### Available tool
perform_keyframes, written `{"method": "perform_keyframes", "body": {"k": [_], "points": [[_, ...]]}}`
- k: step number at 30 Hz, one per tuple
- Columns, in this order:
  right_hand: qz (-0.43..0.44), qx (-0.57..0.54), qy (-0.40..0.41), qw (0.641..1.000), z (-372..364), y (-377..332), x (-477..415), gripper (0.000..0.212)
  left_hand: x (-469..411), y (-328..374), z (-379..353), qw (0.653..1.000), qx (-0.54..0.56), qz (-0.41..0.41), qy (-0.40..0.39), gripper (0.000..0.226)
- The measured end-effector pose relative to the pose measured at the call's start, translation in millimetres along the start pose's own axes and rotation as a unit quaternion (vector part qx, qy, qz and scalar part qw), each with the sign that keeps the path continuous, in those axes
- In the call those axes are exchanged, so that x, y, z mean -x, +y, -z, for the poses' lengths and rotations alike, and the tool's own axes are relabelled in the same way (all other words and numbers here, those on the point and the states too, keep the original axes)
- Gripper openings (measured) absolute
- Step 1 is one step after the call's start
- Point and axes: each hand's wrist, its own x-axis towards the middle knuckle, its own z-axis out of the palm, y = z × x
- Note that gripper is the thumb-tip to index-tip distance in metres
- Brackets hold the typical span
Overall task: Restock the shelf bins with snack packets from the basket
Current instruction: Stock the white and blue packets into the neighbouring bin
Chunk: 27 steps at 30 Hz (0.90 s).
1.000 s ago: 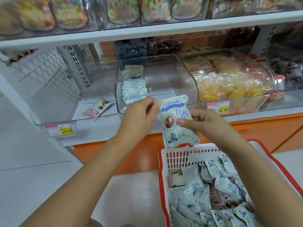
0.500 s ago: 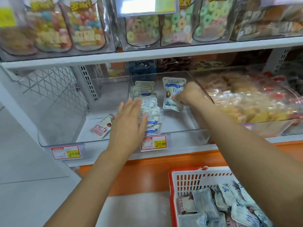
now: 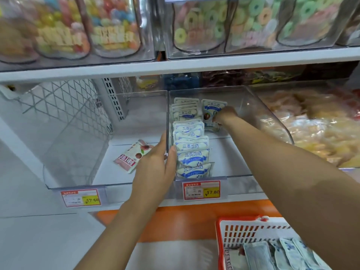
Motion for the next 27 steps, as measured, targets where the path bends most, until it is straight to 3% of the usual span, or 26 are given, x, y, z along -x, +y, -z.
{"method": "perform_keyframes", "body": {"k": [6, 9, 16, 23, 27], "points": [[0.017, -0.019, 0.015, 1.0, -15, -2, -9, 0.032, -1, -1, -2, 1.0, 0.006, -0.008, 0.005, 0.049], [0.053, 0.012, 0.036, 0.998, -18, -15, -5, 0.026, 0, -1, -2, 1.0, 0.0, -0.007, 0.006, 0.046], [0.046, 0.078, 0.012, 0.996, -16, -6, -4, 0.026, 0, 1, -1, 1.0, -0.01, -0.007, 0.007, 0.035], [-0.007, 0.005, 0.025, 1.0, -10, -15, 8, 0.058, 1, 2, -3, 1.0, 0.001, -0.007, 0.023, 0.041], [0.016, -0.03, 0.028, 0.999, 15, -10, 42, 0.04, 3, 6, 1, 0.999, 0.026, -0.019, 0.02, 0.037]]}}
